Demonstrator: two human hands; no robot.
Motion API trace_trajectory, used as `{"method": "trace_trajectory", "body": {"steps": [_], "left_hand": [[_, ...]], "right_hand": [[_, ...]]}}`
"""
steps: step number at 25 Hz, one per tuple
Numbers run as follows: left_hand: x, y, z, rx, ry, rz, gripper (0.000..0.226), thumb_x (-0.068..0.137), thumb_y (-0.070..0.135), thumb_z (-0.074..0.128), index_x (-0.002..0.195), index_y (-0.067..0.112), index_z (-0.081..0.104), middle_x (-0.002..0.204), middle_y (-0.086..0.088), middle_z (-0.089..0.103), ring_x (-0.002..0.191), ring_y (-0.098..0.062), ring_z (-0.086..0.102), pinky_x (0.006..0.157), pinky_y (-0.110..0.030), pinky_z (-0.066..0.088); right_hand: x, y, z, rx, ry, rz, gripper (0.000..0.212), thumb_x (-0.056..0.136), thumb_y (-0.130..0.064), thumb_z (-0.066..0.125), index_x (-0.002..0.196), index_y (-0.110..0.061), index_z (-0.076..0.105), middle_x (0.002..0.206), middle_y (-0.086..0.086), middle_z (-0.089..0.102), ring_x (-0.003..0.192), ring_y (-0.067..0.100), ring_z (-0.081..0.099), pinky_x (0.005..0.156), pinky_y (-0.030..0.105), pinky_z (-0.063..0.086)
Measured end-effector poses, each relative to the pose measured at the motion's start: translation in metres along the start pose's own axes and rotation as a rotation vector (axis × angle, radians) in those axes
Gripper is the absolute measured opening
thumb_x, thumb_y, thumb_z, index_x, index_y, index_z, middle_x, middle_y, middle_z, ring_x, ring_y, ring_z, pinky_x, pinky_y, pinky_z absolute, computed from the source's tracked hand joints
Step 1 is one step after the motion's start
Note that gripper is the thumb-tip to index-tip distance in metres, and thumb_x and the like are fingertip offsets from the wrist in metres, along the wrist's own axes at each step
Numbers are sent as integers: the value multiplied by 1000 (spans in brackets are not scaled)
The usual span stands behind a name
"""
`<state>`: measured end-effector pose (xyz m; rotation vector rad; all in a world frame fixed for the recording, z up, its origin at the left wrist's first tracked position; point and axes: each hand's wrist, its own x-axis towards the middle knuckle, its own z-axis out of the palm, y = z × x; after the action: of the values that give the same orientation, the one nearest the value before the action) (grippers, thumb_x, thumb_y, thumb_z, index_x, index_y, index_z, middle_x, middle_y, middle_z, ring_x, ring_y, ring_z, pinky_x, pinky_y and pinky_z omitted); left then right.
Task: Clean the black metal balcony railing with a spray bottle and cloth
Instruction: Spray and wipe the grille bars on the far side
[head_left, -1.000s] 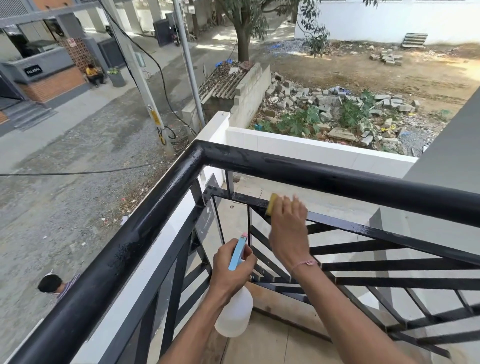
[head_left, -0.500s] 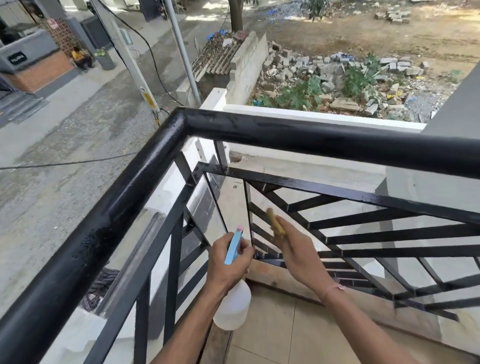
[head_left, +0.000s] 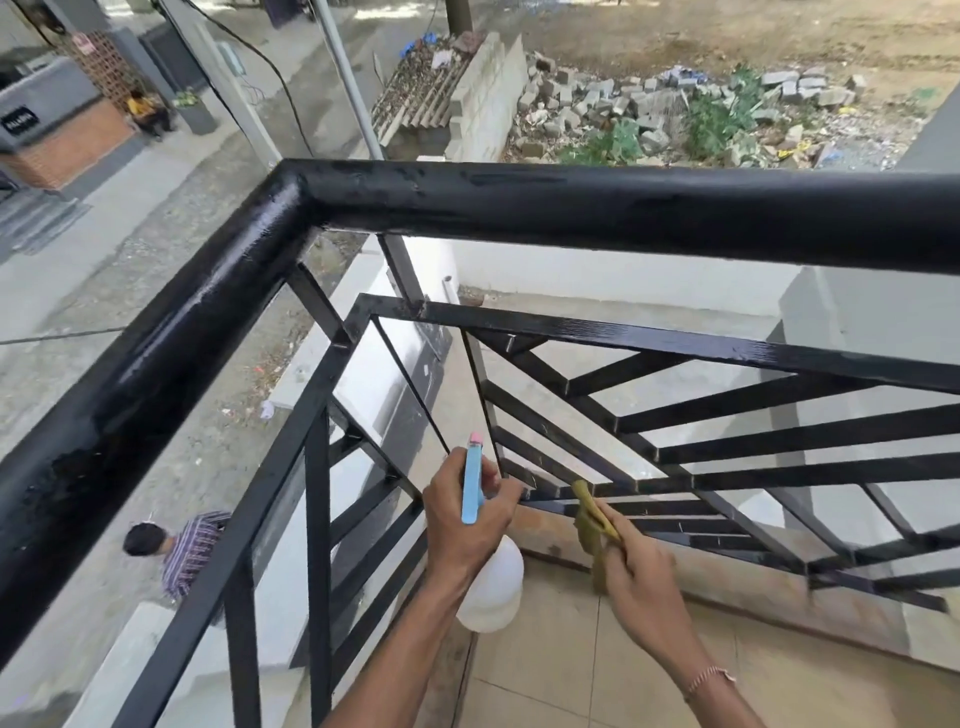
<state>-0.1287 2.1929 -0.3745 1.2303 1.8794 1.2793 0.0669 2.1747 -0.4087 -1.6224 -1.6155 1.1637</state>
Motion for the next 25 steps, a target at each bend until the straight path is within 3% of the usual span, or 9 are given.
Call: {"method": "trace_trajectory", "body": {"steps": [3, 6, 13, 16, 20, 25], "left_hand": [[-4, -14, 9, 30, 5, -16, 19, 78, 24, 77, 72, 18, 61, 64, 3, 59, 54, -18, 59, 48, -33, 56], [-7, -21, 21, 82, 22, -17, 23, 81, 20, 81, 67, 18, 62, 62, 5, 60, 51, -16, 57, 47, -24, 51], [-11, -34, 40, 81, -41, -123, 22, 78, 14, 84, 71, 11, 63, 56, 10, 56, 53, -2, 56, 49, -11, 43], [-11, -43, 49, 121, -86, -130, 31, 80, 14, 83, 59, 21, 61, 49, 16, 56, 50, 0, 56, 47, -10, 40], [-12, -60, 57, 161, -155, -103, 24, 80, 19, 83, 63, 21, 66, 52, 13, 59, 52, -5, 60, 49, -12, 46], [-13, -69, 62, 157, -212, -60, 20, 81, 20, 82, 72, 21, 65, 61, 8, 60, 57, -8, 61, 53, -16, 50]], "right_hand": [[-1, 10, 0, 2, 3, 20, 48, 100, 3, 43, 137, -25, 57, 68, 7, 61, 52, 6, 46, 47, 13, 34], [-3, 24, -3, -5, 24, 59, 52, 101, 1, 44, 138, -33, 55, 85, 19, 69, 61, 19, 49, 53, 16, 38], [-7, 33, -10, 36, 49, 70, 47, 102, 0, 44, 125, -40, 54, 67, 13, 54, 57, 8, 45, 50, 17, 35], [-4, 40, -8, 31, 61, 87, 48, 102, -1, 43, 130, -39, 53, 66, 3, 50, 56, 4, 44, 51, 20, 36], [1, 42, -6, 20, 55, 97, 47, 104, -5, 42, 135, -37, 53, 79, 18, 62, 60, 9, 44, 53, 17, 39], [3, 47, -3, 59, 63, 88, 50, 103, -4, 41, 136, -40, 52, 80, 19, 64, 52, 4, 43, 48, 20, 37]]}}
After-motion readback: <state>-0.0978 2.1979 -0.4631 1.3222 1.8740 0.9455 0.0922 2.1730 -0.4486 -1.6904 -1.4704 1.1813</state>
